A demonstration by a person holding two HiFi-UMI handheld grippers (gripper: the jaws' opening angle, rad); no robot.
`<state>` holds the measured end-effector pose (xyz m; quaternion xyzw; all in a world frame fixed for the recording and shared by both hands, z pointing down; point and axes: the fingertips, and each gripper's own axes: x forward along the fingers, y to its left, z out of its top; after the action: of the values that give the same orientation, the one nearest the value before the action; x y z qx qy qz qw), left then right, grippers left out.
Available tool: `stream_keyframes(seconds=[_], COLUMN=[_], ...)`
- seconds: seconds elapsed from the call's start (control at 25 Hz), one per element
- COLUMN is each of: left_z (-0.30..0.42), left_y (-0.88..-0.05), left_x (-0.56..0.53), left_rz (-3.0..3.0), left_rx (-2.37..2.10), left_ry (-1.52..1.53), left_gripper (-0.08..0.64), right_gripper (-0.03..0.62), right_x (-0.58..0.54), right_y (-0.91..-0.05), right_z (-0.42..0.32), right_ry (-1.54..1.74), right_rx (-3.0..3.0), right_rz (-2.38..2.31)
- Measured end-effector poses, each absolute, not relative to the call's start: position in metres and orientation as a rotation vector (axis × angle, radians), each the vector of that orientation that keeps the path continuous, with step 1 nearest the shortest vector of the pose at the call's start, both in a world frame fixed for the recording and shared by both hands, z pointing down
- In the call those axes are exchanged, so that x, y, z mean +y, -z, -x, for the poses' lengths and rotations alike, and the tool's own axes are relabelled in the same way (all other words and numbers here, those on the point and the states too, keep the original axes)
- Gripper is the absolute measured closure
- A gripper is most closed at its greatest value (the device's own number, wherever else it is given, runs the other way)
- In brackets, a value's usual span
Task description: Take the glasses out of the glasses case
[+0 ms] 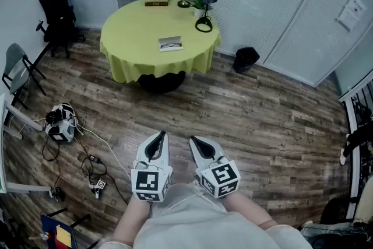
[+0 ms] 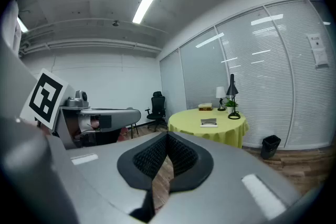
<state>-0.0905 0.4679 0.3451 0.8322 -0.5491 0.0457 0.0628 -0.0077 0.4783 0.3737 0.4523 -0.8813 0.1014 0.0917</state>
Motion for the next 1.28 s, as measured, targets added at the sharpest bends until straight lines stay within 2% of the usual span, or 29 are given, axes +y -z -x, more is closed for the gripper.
stream_keyframes(seconds=[0.36,0.8,1.28], left_z=[0.102,0.109,0.086], left_y=[-0.351,-0.379,-0.389], left_x=[0.453,0.425,0.315], left_rz=[-2.508,-2.43,-2.332], left_rx=[-1.637,-1.558,-1.673], left_ry=[-0.133,-0.136,-0.141], left_gripper=[0.552,0.552,0.552], right_gripper=[0.592,0.592,0.592], right_x=[0.464,0.439,0.311], right_y=[-0.377,-0.404,-0.419], right_z=[0.019,0.023,-0.018], right_ry=[-0.311,-0.494,-0.519], right_rx=[-2.599,-2.542,-2.611], right_rz=[-1.351,-1.344,-1.284])
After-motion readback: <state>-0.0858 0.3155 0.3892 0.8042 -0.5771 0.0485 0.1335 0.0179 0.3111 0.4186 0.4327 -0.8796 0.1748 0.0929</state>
